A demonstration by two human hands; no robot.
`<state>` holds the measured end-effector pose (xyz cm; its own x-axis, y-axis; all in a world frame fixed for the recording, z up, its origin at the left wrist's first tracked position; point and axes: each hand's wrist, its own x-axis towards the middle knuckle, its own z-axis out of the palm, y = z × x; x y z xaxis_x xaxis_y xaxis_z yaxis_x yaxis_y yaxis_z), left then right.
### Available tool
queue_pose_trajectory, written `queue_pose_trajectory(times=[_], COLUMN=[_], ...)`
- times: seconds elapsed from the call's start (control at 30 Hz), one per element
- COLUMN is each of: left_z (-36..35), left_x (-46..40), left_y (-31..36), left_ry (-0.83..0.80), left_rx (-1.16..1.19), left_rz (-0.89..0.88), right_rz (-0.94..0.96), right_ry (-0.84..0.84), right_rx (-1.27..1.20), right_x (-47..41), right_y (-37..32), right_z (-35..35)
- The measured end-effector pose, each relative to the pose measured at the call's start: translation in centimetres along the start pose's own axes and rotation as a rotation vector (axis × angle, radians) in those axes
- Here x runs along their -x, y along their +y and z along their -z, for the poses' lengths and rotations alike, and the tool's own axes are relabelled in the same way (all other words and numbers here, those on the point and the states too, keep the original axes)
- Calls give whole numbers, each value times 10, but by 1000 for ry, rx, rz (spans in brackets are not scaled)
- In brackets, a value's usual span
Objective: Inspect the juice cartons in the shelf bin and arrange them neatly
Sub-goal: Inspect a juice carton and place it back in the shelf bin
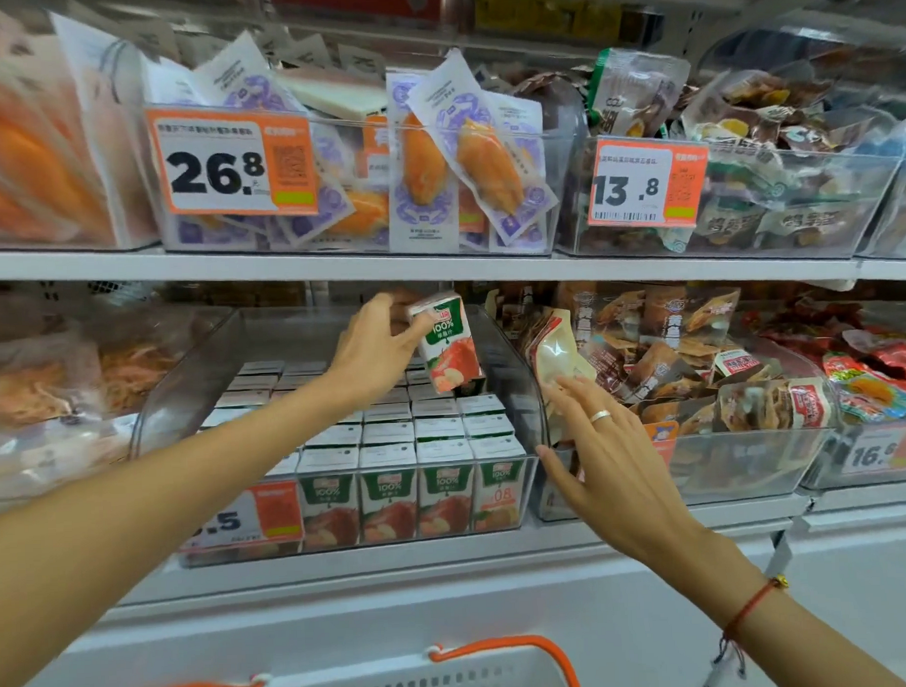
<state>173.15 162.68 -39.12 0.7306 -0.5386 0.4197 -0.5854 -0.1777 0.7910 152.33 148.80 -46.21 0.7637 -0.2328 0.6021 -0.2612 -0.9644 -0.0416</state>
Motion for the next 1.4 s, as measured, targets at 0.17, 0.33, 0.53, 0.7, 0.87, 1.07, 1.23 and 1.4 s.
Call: queue_pose_trajectory(times=[0.17,0.33,0.53,0.7,0.87,1.07,1.23,1.4], left_z=[47,79,79,64,61,59,62,63], left_x=[97,179,221,229,231,232,232,228], left_y=[12,3,-16,-28,-38,-38,-38,-39], left_ry=[-77,-226,-205,-217,-313,-316,-284,-263], left_rx=[425,367,439,546,487,527,625,620], left_rz=[287,435,514,608,614,668,692,708], right_rz=[-40,-301,-404,-560,-654,-539,-453,-457], right_ry=[8,-497,-608,-589,-656,-904,-892,-753], right_rx=[-250,-1037,-1275,-1250,-1217,-1297,-1338,-1163], right_x=[14,29,44,49,46,44,45,47], right_y=[-57,-129,-164,-164,-150,-130,-128,-137], right_z=[33,37,14,0,-1,5,9,10])
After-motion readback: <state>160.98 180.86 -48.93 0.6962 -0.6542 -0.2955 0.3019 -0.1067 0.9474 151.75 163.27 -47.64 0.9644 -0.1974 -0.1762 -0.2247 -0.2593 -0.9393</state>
